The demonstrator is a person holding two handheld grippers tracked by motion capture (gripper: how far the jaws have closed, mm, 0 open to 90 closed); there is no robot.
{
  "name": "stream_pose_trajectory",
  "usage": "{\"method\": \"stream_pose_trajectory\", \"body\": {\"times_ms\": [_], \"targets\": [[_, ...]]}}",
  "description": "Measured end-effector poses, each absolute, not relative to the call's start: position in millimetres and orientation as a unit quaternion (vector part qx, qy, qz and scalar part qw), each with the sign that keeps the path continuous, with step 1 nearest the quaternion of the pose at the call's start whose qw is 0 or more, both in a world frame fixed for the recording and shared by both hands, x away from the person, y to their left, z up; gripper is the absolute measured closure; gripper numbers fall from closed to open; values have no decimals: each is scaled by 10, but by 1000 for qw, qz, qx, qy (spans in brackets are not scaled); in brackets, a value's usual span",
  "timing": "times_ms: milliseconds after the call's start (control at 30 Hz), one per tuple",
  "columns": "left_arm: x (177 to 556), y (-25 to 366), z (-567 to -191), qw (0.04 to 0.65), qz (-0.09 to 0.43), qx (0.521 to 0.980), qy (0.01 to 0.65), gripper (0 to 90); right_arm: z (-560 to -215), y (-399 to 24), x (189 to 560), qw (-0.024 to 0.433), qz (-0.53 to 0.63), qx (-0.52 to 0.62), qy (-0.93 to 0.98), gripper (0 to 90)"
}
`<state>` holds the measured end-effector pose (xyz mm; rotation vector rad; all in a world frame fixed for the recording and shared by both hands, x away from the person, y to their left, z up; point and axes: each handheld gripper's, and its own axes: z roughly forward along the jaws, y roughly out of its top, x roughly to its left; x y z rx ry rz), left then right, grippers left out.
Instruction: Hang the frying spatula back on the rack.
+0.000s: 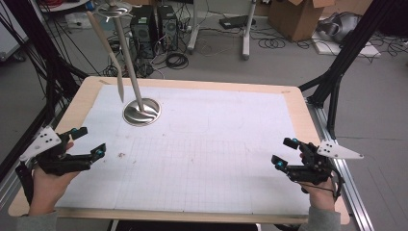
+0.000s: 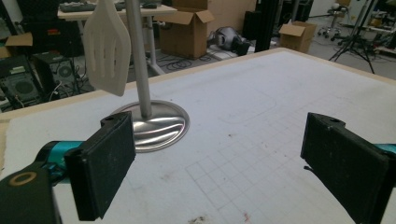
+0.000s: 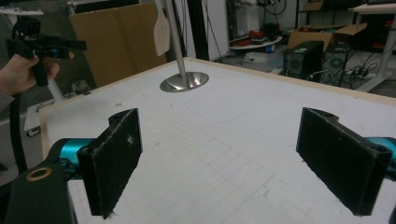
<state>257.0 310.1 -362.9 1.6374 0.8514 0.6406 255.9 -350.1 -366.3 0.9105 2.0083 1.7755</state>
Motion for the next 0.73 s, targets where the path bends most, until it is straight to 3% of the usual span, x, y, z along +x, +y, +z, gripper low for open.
{"method": "stream_pose_trajectory", "body": {"times_ms": [733], "targets": [[2609,3157,-3779,552,265,690,385,107,-3707,-3754,2513,179,643,330,668,134]]}}
